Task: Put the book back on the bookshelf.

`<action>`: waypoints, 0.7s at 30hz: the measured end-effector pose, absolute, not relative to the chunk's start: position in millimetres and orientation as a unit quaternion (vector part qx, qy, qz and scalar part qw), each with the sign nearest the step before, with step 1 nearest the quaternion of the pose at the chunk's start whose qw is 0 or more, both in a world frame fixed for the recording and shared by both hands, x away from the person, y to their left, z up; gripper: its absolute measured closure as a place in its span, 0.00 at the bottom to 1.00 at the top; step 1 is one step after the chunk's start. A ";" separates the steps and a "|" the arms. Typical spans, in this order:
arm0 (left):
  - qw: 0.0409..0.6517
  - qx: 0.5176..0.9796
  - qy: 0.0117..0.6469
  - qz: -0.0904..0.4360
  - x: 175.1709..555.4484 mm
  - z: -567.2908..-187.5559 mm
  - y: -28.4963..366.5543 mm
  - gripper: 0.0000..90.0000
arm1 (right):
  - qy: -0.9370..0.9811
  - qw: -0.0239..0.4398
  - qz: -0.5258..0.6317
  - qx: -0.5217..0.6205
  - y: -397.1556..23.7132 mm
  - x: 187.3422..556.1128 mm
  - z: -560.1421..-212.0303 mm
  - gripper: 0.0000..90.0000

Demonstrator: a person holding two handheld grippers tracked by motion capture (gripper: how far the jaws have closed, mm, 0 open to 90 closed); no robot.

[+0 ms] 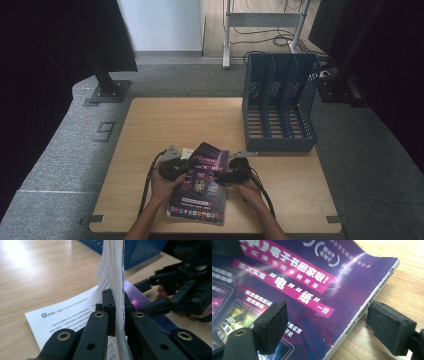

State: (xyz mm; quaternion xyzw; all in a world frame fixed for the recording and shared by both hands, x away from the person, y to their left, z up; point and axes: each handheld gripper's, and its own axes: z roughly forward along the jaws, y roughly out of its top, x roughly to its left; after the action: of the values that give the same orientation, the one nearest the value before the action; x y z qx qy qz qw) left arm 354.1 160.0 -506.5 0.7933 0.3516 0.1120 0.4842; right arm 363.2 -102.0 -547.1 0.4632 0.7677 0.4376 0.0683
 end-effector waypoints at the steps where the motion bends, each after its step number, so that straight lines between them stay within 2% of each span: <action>1: 0.480 0.794 0.355 0.111 355.0 -508.0 159.8 0.98 | 0.768 0.070 0.437 0.464 -101.5 363.2 -547.5 0.19; 21: 0.446 0.804 0.382 0.089 366.7 -525.1 163.1 0.97 | 0.773 0.080 0.426 0.464 -97.7 365.5 -549.1 0.20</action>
State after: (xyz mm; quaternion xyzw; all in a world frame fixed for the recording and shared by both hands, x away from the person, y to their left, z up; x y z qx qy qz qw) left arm 366.7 163.1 -525.1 0.8042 0.3825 0.0887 0.4462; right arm 365.5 -97.7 -549.1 0.4641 0.7726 0.4257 0.0802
